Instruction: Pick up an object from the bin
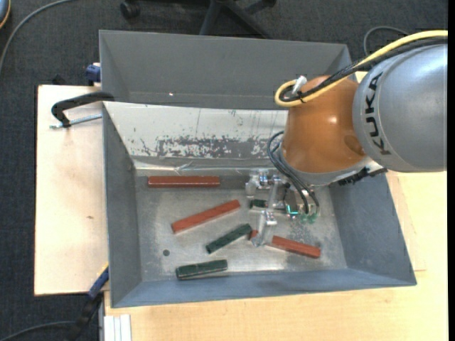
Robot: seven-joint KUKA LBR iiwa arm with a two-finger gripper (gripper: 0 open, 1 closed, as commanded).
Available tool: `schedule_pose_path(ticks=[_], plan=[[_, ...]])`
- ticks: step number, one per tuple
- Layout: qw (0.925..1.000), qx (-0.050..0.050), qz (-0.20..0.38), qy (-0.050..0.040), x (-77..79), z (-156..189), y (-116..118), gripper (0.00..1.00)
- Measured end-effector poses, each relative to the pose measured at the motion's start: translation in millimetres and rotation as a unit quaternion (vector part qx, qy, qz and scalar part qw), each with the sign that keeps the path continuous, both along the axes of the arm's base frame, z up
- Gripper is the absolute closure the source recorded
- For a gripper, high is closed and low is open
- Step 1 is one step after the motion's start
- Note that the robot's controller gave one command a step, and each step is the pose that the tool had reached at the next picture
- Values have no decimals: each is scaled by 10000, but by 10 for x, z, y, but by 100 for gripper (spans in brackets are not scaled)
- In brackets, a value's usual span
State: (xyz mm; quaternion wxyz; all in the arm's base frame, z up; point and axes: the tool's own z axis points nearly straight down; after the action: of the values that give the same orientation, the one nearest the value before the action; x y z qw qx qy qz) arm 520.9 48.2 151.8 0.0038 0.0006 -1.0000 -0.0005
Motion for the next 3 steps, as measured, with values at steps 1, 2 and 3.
schedule_pose_path(ticks=[1,2,3], plan=[[10000,2,-7,-38,13,44,-2,0],[9999,7,-138,-88,273,-490,588,0],[9999,8,119,-32,303,-722,889,0]])
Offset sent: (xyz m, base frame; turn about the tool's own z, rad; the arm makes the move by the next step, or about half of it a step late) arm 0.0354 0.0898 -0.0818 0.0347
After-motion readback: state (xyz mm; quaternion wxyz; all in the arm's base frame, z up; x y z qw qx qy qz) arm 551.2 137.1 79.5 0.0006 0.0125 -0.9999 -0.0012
